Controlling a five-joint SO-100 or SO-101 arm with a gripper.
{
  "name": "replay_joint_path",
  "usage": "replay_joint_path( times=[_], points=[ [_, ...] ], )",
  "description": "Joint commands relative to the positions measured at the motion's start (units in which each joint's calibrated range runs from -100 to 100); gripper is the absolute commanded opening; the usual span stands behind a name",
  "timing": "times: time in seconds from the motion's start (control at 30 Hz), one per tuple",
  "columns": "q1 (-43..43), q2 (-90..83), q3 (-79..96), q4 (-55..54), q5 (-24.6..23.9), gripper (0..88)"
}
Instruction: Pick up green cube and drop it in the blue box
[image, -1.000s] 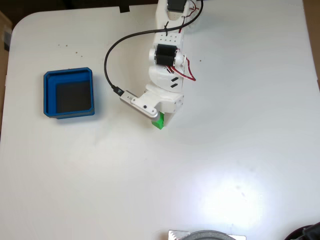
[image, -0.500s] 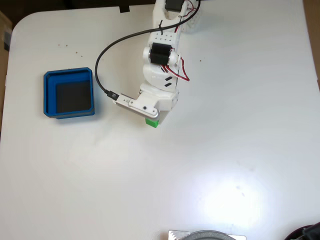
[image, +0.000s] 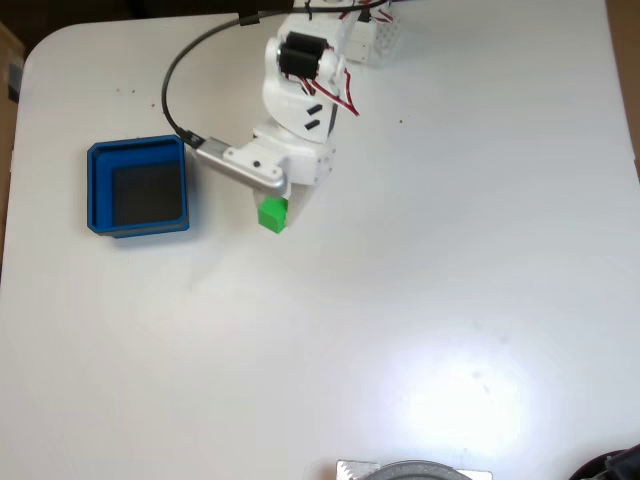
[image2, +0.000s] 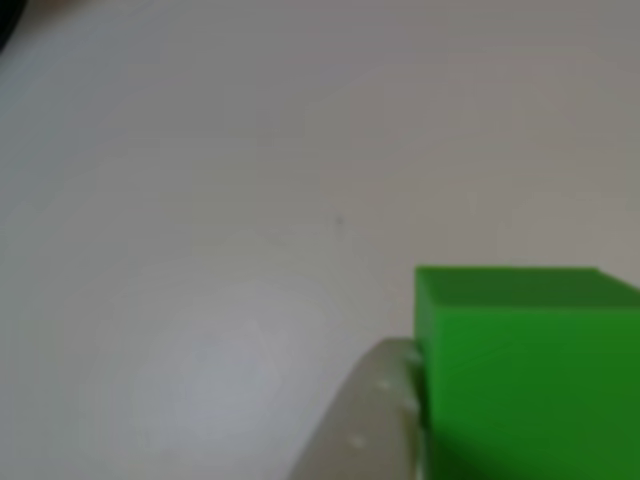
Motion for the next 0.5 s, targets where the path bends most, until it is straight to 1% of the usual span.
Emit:
replay_joint_path(
  times=[0.0,0.47],
  points=[
    [3.9,-7.3,-2.9,0.4,0.1,2.1],
    [18.5,-6.8,-2.9,0.4,0.1,2.1]
  ],
)
